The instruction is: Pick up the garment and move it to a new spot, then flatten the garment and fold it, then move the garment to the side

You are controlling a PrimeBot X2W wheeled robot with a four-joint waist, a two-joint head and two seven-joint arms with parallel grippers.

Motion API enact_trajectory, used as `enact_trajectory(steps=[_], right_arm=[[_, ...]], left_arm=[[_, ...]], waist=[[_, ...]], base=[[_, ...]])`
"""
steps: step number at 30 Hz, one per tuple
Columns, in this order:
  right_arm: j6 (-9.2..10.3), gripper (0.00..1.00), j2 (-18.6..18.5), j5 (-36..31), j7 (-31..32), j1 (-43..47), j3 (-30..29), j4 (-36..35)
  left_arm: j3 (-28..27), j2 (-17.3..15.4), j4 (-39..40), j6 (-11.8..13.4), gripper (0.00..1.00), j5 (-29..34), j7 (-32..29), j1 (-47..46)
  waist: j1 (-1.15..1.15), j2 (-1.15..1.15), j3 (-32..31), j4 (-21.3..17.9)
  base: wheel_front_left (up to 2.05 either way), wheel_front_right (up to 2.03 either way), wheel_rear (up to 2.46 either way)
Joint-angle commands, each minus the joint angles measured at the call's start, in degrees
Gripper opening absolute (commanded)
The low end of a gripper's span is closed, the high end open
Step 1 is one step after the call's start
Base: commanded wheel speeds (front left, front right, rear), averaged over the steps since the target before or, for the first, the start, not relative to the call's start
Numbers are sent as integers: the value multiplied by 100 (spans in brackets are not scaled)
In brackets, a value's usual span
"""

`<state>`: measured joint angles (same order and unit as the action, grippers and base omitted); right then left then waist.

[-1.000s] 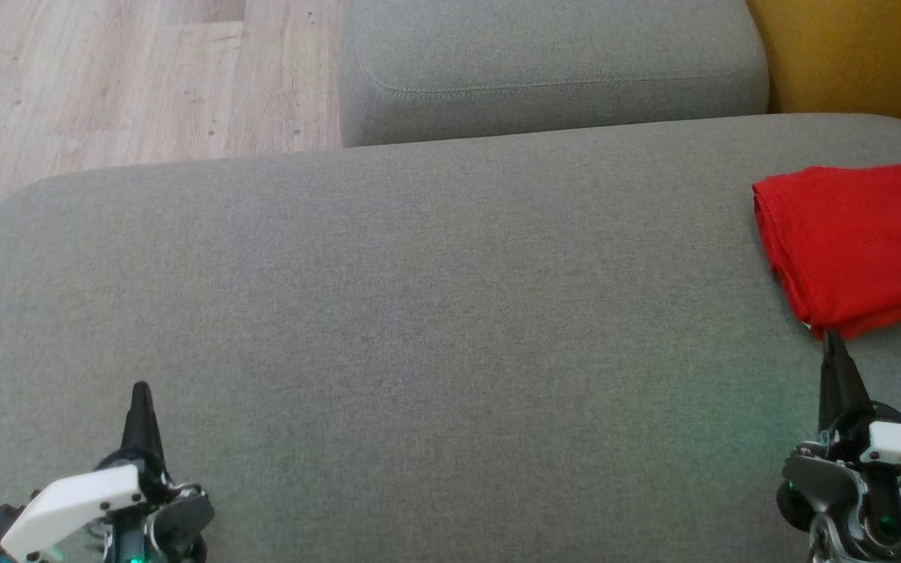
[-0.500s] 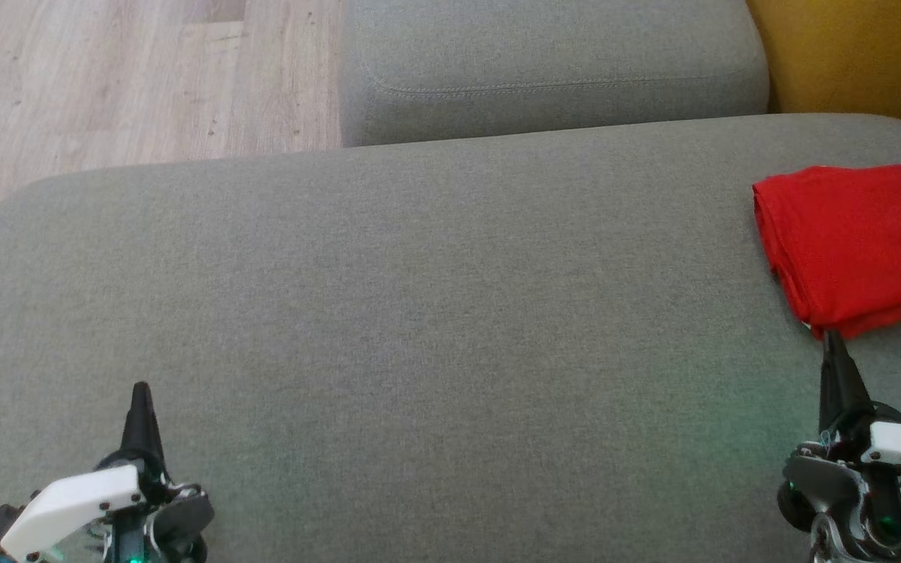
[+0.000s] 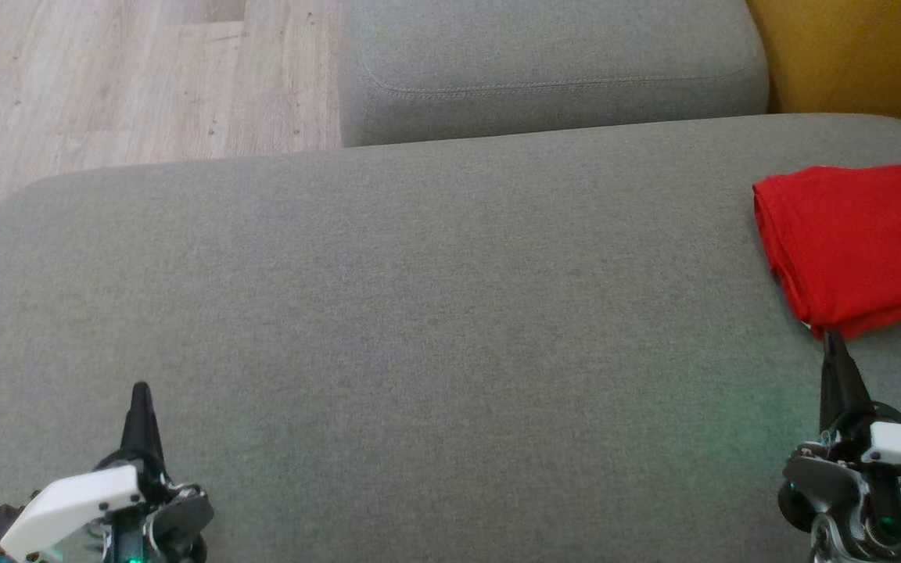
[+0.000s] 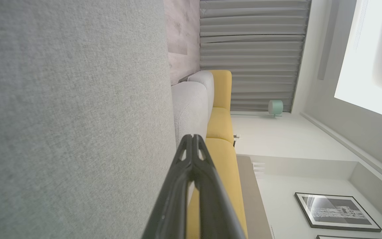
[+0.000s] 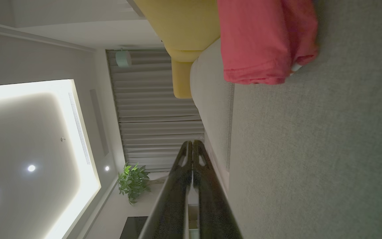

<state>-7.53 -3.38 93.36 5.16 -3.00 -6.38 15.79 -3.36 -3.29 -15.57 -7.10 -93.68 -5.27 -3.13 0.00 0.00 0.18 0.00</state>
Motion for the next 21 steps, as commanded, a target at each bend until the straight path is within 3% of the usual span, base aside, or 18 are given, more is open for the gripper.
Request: enact_trajectory(steps=[1,21], right_arm=[[4,0,-26,-33,50,-308,89,-183],[4,0,-8,-55,70,-311,64,-181]], left_arm=[[-203,-42,158,-38,0,57,-31,-296],[-231,-22,156,-38,0,80,-53,-298]], waist=[[0,0,0,0],[0,0,0,0]], base=[[0,0,0],[0,0,0]])
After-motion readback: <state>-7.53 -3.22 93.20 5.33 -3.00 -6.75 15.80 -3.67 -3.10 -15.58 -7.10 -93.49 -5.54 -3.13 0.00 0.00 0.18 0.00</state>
